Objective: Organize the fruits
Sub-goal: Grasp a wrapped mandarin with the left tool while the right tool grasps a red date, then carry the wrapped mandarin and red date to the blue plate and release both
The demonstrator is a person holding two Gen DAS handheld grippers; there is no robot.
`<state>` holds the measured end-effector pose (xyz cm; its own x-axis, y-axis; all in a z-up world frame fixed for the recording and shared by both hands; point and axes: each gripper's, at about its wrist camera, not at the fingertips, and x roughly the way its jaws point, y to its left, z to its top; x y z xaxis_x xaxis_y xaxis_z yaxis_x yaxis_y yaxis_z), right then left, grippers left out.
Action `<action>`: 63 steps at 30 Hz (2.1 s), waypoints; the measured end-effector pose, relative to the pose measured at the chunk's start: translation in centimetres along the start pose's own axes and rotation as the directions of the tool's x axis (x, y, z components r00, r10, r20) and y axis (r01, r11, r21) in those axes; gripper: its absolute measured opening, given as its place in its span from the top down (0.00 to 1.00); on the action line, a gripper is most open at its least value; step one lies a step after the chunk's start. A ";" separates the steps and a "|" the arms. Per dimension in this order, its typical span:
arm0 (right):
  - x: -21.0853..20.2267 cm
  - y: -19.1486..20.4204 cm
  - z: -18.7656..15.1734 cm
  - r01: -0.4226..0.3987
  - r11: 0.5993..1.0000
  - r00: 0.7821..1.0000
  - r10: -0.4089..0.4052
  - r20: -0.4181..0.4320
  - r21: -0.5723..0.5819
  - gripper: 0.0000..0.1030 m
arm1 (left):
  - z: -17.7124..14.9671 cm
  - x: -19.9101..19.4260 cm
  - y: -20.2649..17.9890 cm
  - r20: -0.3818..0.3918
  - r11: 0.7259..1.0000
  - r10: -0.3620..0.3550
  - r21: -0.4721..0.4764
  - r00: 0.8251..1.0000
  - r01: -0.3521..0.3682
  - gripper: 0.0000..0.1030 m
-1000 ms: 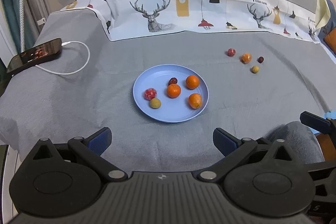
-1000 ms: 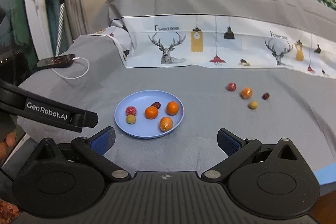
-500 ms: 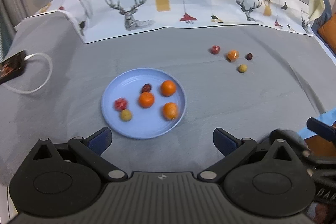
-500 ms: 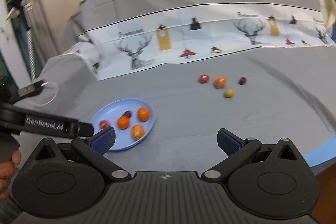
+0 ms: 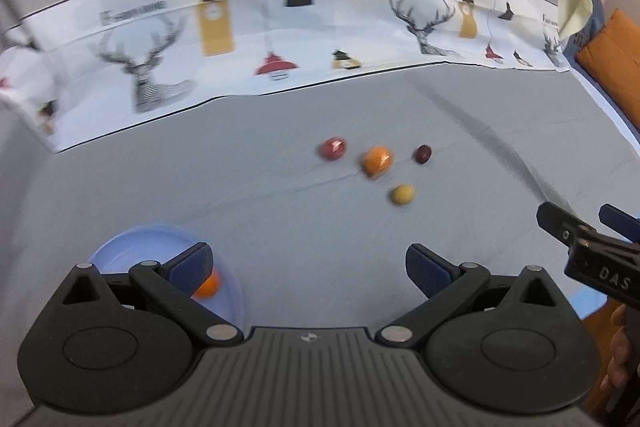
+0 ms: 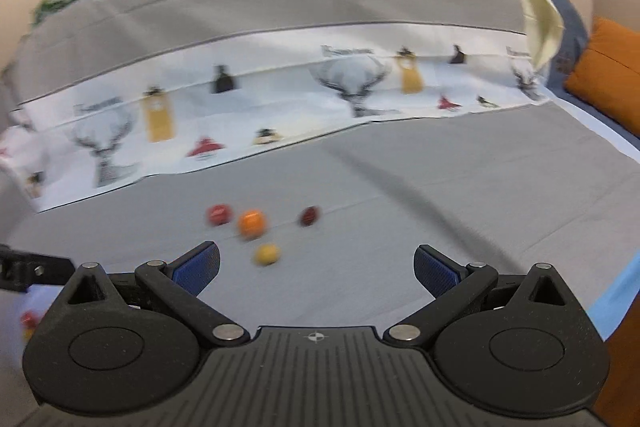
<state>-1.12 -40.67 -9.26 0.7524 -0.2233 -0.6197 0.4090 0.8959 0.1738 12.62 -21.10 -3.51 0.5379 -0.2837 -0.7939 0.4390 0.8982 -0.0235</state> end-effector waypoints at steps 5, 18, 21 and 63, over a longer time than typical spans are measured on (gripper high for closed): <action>8.6 -1.7 0.0 0.029 0.999 0.998 -0.030 -0.057 -0.018 0.01 | 3.5 8.2 -2.4 -0.047 0.998 -0.060 0.018 0.997 0.061 0.00; 24.6 0.9 -0.4 -0.077 0.981 0.993 0.060 -0.097 -0.176 0.02 | 9.1 23.3 -5.3 -0.165 0.995 -0.089 -0.067 0.982 0.079 0.00; 25.4 1.7 -0.7 -0.122 0.968 0.990 0.104 -0.090 -0.220 0.18 | 9.2 24.8 -5.2 -0.180 0.993 -0.084 -0.099 0.980 0.067 0.03; -23.8 16.7 -8.3 -0.436 0.805 0.840 0.524 0.137 -0.402 0.71 | -13.6 -20.1 11.4 0.070 0.988 0.025 -0.152 0.997 -0.014 0.60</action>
<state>-16.49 -17.24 2.08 0.9177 0.2293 -0.3244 -0.2069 0.9730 0.1023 -2.93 -0.62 3.91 0.5974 -0.2841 -0.7499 0.3168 0.9427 -0.1047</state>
